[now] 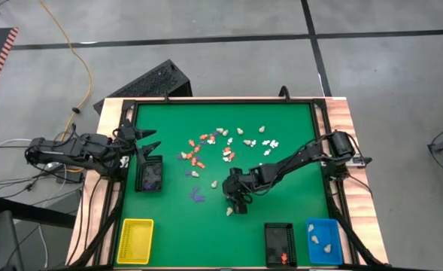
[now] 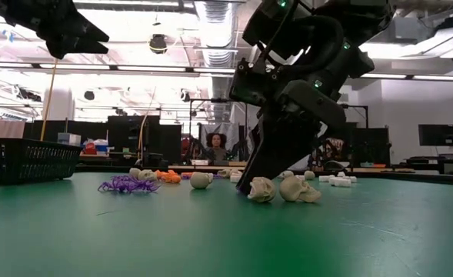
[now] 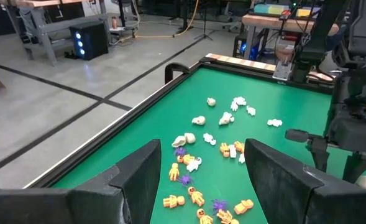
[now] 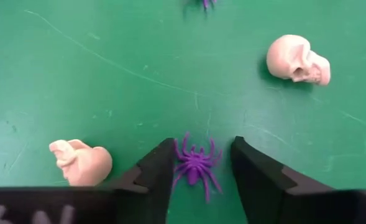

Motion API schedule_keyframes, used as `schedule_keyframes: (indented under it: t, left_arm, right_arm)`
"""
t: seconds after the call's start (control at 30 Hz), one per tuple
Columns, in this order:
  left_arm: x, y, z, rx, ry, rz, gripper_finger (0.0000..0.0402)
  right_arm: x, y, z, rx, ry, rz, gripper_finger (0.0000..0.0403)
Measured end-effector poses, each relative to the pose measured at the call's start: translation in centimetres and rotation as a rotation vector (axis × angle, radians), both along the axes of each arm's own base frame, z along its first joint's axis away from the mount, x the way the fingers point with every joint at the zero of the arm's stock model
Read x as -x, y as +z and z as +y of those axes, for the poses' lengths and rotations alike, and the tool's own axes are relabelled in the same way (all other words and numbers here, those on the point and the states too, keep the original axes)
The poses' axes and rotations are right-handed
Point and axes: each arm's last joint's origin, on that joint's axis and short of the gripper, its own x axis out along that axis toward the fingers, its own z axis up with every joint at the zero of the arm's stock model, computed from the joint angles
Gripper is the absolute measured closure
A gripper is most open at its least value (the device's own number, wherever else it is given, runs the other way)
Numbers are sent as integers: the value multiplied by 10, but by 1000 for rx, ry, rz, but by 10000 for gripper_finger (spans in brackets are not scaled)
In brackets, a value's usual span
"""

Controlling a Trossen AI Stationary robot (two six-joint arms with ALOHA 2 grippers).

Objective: Sort Halloween decoration
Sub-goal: Put the purple spider toy into the top black basket

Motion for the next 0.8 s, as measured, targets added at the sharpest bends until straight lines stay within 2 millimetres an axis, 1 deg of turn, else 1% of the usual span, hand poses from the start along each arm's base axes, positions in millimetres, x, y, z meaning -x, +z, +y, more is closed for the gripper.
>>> schedule_keyframes:
  t: [0.2,0.53,0.67,0.8]
  left_arm:
    - [0,0,0,0,0,1,181]
    - [0,0,0,-1,0,5,181]
    - [0,0,0,-1,0,5,181]
    - [0,0,0,-6,-1,8,181]
  right_arm:
    - [0,0,1,-3,3,0,306]
    - [0,1,1,-9,5,-6,391]
    - [0,5,1,-10,6,-18,396]
    - [-5,15,-2,9,9,-42,398]
